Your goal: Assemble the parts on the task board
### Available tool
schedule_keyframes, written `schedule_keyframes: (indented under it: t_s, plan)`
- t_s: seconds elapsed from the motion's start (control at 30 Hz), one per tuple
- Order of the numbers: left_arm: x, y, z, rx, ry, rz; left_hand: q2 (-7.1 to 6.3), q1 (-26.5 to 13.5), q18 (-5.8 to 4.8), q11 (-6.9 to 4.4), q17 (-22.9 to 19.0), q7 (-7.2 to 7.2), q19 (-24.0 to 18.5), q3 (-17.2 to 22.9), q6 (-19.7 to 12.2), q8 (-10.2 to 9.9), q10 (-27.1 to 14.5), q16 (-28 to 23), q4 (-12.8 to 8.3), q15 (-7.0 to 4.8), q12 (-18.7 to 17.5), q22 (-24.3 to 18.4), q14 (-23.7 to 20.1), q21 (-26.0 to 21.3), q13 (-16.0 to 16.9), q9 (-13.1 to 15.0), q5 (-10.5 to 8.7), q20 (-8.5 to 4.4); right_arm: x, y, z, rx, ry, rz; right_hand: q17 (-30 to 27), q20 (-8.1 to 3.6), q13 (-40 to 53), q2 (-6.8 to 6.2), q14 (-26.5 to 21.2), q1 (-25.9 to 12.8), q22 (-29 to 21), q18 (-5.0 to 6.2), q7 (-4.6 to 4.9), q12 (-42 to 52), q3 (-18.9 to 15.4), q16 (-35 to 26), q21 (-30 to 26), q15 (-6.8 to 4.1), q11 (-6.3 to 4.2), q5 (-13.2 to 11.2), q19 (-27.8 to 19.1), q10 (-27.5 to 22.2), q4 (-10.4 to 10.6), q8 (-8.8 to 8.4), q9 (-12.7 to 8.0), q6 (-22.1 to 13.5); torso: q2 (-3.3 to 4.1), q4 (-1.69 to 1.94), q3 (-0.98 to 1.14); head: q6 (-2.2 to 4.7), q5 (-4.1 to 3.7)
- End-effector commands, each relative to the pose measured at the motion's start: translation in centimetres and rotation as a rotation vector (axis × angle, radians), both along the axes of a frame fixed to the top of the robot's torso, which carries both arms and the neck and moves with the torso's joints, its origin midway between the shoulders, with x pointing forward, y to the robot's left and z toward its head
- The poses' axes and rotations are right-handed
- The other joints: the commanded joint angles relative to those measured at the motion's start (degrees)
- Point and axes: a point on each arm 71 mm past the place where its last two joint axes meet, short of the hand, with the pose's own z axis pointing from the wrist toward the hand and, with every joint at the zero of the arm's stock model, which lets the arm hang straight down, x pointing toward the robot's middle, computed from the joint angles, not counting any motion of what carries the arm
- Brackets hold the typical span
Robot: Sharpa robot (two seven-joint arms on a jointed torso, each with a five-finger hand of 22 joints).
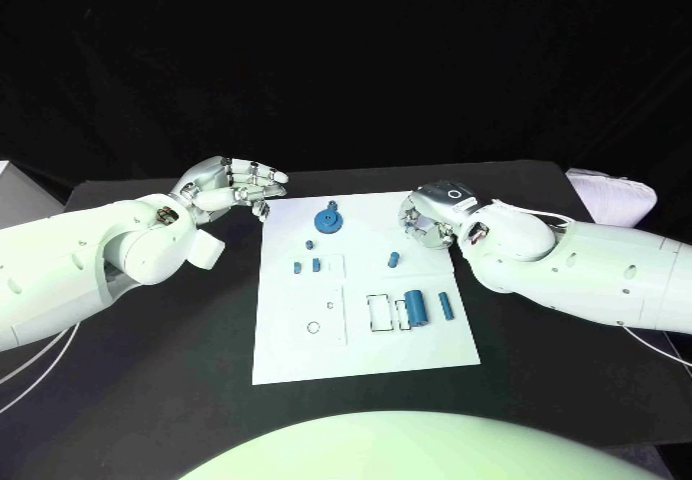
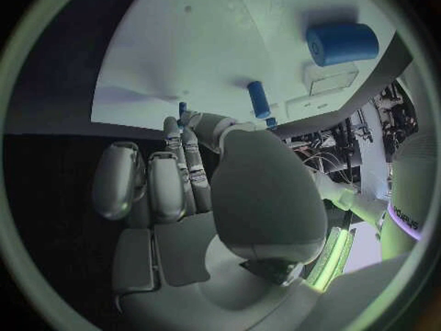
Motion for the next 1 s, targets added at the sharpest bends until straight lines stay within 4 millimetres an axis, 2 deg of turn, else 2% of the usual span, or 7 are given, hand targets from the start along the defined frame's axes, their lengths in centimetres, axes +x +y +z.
schedule_keyframes:
  t_s: [0.03, 0.3, 0.5, 0.63, 0.77, 1.0]
  plan:
    - [0.0, -0.1, 0.0, -0.012, 0.005, -0.011, -0.02, 0.75, 0.23, -0.03, 0.08, 0.07, 0.36, -0.38, -0.42, -0.01, -0.5, 0.11, 0.12, 0.36, 0.11, -0.07, -0.22, -0.37, -0.09, -0.1, 0.14, 0.0, 0.0, -0.2, 0.6, 0.035, -0.033, -0.008, -0.03, -0.08, 0.09, 0.97, 1.48, 0.35, 0.11, -0.67, -0.05, 0.37, 0.09, -0.12, 0.34, -0.47, -1.61, 0.14, 0.34, 1.98, -0.13, 0.31, -0.07, 0.35, -0.03, -0.02, 0.0, 0.01, 0.02]
    - [0.1, 0.1, 0.0, -0.009, 0.007, -0.005, -0.05, 0.78, 0.22, 0.04, 0.09, 0.15, 0.39, -0.47, -0.66, -0.06, -0.69, 0.12, 0.15, 0.42, 0.11, -0.12, -0.26, -0.44, -0.11, -0.16, 0.14, 0.05, -0.5, -0.7, 1.9, 0.069, -0.027, -0.009, -0.01, -0.09, 0.1, 0.94, 1.49, 0.28, 0.2, -0.68, -0.06, 0.36, 0.12, -0.09, 0.41, -0.48, -1.62, 0.12, 0.36, 2.03, -0.16, 0.36, -0.02, 0.36, -0.01, -0.02, -0.02, 0.01, 0.38]
    - [0.1, 0.2, 0.0, -0.01, 0.008, 0.0, -0.06, 0.78, 0.23, 0.07, 0.09, 0.17, 0.38, -0.5, -0.73, -0.07, -0.76, 0.12, 0.17, 0.44, 0.1, -0.16, -0.27, -0.48, -0.12, -0.17, 0.15, 0.07, -2.1, 0.7, 2.8, 0.115, -0.02, 0.045, 0.01, -0.09, 0.1, 0.93, 1.49, 0.26, 0.34, -0.71, -0.06, 0.35, 0.14, -0.07, 0.52, -0.48, -1.62, 0.11, 0.41, 2.04, -0.17, 0.36, 0.0, 0.36, 0.0, -0.12, 0.03, 0.01, 1.15]
    - [0.2, 0.0, -0.1, -0.012, 0.008, -0.002, -0.06, 0.8, 0.24, 0.09, 0.1, 0.2, 0.34, -0.52, -0.8, -0.09, -0.81, 0.12, 0.18, 0.46, 0.1, -0.23, -0.29, -0.56, -0.13, -0.19, 0.15, 0.08, -3.7, 3.1, 3.3, 0.142, -0.017, 0.123, -0.14, -0.1, 0.09, 0.93, 1.47, 0.24, 0.23, -0.68, -0.05, 0.31, 0.18, -0.14, 0.43, -0.48, -1.62, 0.12, 0.36, 2.02, -0.19, 0.37, 0.03, 0.33, -0.02, 0.02, 0.01, 0.01, 2.1]
    - [0.2, -0.2, 0.0, -0.015, 0.008, -0.006, -0.06, 0.8, 0.24, 0.09, 0.1, 0.2, 0.34, -0.52, -0.8, -0.09, -0.81, 0.12, 0.18, 0.46, 0.1, -0.23, -0.29, -0.56, -0.13, -0.19, 0.15, 0.08, -5.2, 5.2, 3.4, 0.153, -0.024, 0.192, -0.14, -0.1, 0.09, 0.93, 1.47, 0.24, 0.23, -0.68, -0.05, 0.31, 0.18, -0.14, 0.43, -0.48, -1.62, 0.12, 0.36, 2.02, -0.19, 0.37, 0.03, 0.33, -0.08, 0.06, -0.13, 0.01, 3.08]
    - [0.1, -0.6, 0.0, -0.019, 0.008, -0.012, -0.06, 0.8, 0.24, 0.09, 0.1, 0.2, 0.34, -0.52, -0.8, -0.09, -0.81, 0.12, 0.18, 0.46, 0.1, -0.23, -0.29, -0.56, -0.13, -0.19, 0.15, 0.08, -7.2, 8.2, 2.5, 0.153, -0.041, 0.278, -0.18, -0.1, 0.09, 0.93, 1.46, 0.21, 0.34, -0.7, -0.03, 0.28, 0.23, -0.15, 0.52, -0.48, -1.61, 0.14, 0.39, 2.0, -0.21, 0.37, 0.05, 0.3, -0.11, 0.02, -0.23, 0.01, 5.23]
